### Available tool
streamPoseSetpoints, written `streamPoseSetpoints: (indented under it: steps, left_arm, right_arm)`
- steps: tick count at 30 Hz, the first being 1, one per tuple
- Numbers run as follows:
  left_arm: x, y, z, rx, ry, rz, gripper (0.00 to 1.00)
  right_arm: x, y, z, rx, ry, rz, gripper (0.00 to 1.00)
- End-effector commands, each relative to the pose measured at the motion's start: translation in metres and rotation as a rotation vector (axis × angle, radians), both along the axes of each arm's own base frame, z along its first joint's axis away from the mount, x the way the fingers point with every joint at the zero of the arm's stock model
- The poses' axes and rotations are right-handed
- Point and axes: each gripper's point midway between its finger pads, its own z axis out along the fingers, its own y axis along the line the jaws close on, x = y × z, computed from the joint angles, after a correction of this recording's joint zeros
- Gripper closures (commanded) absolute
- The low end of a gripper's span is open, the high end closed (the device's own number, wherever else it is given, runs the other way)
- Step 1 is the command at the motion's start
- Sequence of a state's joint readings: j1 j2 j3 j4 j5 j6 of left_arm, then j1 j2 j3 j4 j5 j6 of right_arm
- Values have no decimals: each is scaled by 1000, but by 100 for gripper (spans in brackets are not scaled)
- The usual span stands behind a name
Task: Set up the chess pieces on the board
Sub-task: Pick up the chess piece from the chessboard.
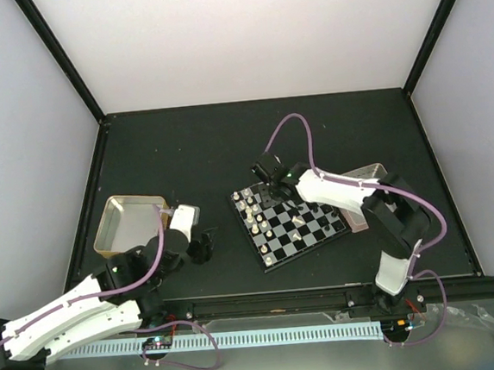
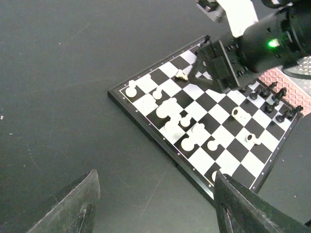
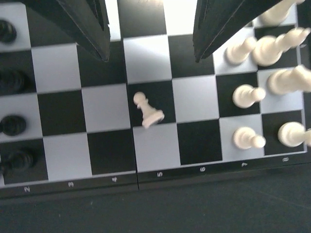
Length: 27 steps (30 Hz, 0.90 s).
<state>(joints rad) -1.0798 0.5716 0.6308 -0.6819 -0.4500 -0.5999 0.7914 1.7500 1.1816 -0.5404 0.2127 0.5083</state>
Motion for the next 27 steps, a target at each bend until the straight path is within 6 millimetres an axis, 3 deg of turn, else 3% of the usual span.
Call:
streamPoseSetpoints:
  steps: [1, 7, 27]
  left_arm:
    - [1, -15, 1, -73, 19, -16, 34]
    - [2, -23, 0, -77, 29, -31, 34]
    - [3, -23, -5, -47, 36, -34, 34]
  right_arm:
    - [25, 0, -6, -69, -29, 67, 51]
    - [44, 5, -23, -75, -5, 88, 53]
    - [58, 6, -52, -66, 24, 70, 71]
